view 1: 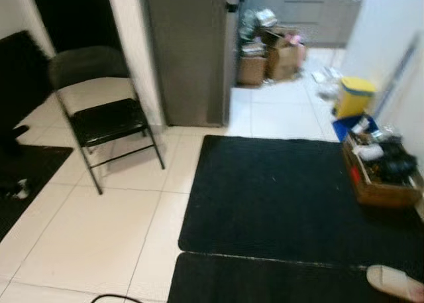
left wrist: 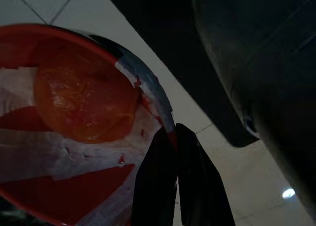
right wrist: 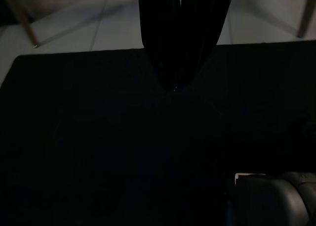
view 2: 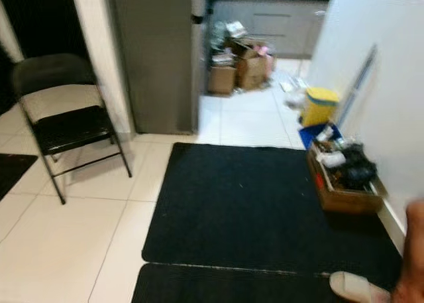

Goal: Restocking fridge

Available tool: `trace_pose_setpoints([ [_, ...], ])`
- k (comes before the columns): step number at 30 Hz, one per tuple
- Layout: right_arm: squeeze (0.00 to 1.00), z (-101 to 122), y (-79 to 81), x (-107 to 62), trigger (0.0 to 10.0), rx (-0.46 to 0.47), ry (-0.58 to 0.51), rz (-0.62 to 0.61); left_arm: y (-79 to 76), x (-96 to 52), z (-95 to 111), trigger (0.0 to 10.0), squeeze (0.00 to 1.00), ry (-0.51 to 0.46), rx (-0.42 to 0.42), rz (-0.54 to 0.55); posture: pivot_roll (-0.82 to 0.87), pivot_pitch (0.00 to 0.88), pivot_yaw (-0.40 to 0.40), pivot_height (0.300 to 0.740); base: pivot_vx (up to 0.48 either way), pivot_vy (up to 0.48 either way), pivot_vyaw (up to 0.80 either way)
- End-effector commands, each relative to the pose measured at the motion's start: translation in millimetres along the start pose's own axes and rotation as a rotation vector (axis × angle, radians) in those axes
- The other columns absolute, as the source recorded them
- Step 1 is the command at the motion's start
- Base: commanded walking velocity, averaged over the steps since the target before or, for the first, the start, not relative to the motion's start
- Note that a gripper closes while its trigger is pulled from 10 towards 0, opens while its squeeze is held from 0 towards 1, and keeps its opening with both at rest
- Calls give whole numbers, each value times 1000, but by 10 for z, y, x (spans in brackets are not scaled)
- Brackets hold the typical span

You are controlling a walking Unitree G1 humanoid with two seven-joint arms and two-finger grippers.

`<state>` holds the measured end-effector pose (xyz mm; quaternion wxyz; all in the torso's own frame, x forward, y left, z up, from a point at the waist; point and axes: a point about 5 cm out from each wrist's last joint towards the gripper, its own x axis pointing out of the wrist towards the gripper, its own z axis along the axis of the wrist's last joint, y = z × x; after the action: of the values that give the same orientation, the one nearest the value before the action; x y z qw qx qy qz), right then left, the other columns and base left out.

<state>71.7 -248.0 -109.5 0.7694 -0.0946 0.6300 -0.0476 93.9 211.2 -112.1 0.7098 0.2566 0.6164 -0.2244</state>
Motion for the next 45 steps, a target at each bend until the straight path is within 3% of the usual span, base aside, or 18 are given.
trace_pose_setpoints([
  [1, 0, 32, 41, 4, 10000, -7, -6, 0, 3, 3, 145, 10000, 0, -51, 4, 10, -6, 0, 23, 740, 0, 0, -788],
  [7, 0, -3, -234, -24, 10000, 1, -18, -33, 26, -1, 159, 10000, 0, -64, -20, 21, -4, 0, 22, 740, 0, -70, -263],
  [12, 0, -28, -346, -41, 10000, 0, -15, -44, 50, -6, 150, 10000, 0, -56, -15, 23, -5, 0, 23, 740, 0, -468, 0],
  [23, 0, 65, -213, -19, 10000, -5, -30, -29, 23, -1, 145, 10000, 0, -48, -17, 7, -6, 0, 22, 740, 0, -424, 0],
  [45, 0, 112, 11, 3, 10000, -5, -35, -8, -18, 7, 193, 10000, 0, -84, -81, 7, -10, 0, 21, 740, 0, 0, 0],
])
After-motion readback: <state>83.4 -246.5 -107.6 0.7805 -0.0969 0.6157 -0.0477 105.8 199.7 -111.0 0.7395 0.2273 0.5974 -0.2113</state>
